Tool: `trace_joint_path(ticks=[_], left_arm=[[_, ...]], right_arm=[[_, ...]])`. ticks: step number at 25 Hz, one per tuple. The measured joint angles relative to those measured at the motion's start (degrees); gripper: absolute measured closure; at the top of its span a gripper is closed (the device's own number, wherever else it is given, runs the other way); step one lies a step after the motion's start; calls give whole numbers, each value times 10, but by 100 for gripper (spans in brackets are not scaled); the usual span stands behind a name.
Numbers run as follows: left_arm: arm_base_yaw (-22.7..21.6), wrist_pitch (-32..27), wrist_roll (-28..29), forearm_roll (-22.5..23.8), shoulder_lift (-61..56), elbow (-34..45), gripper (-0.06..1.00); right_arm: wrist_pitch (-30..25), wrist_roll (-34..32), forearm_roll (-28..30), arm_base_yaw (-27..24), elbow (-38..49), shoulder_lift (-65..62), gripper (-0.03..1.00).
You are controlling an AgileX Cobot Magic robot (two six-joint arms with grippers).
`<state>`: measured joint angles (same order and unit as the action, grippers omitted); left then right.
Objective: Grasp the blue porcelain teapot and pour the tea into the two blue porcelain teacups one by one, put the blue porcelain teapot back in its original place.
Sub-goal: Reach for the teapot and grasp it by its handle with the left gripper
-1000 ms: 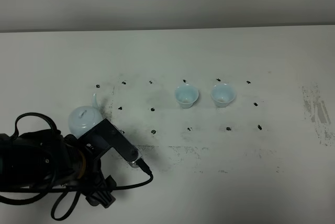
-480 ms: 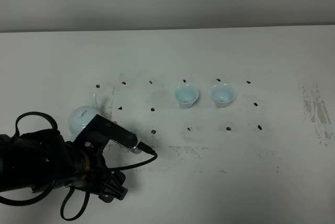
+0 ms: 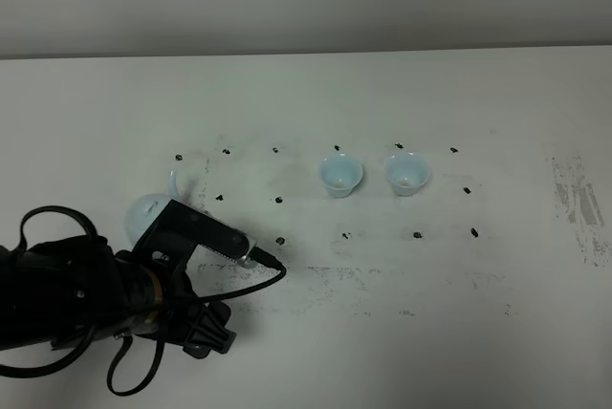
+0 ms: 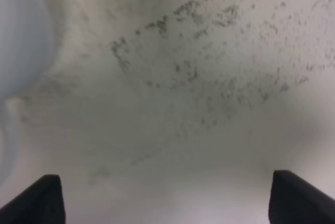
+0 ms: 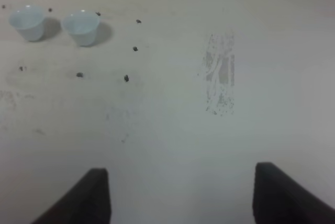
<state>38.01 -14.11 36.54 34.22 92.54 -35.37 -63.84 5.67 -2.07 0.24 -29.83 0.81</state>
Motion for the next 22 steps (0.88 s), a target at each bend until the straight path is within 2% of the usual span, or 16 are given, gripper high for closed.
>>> trace_joint_path(ticks=[3, 6, 8, 11, 15, 17, 22], left_arm=[[0, -12, -2, -1, -51, 0, 19], [0, -15, -37, -36, -97, 0, 19], [0, -18, -91, -82, -114, 0, 19], [0, -37, -216, -170, -119, 0, 19], [-1, -54, -362, -246, -119, 0, 19], [-10, -52, -395, -257, -119, 0, 19], [-45, -37, -404, -235, -94, 0, 19]], right_arm=[[0, 0, 0, 0, 0, 0, 41], [0, 0, 0, 0, 0, 0, 41], [0, 0, 0, 0, 0, 0, 41], [0, 0, 0, 0, 0, 0, 41], [0, 0, 0, 0, 0, 0, 41], [0, 0, 0, 0, 0, 0, 41], [0, 0, 0, 0, 0, 0, 41]])
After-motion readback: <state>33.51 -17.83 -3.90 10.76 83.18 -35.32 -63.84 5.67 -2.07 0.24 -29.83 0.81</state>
